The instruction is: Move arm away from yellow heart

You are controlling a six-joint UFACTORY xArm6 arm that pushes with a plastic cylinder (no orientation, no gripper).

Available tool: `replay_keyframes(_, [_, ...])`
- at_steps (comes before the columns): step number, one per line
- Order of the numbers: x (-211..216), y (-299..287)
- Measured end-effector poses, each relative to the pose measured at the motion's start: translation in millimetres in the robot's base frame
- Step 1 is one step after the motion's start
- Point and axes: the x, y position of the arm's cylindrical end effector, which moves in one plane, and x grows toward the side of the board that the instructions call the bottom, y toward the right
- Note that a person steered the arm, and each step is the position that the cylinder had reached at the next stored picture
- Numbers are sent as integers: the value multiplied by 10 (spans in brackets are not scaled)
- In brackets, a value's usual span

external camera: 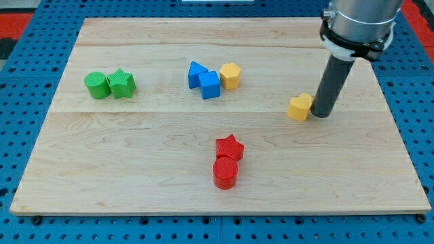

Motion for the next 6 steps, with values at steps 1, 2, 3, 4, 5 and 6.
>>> replay_keyframes(1, [-93,-452])
replay_keyframes(2, [-149,-1068])
replay_keyframes(3, [-184,-1124])
replay_keyframes(4, [-335,-1169])
replay_keyframes(5, [-114,-915])
replay_keyframes(6, [-44,-752])
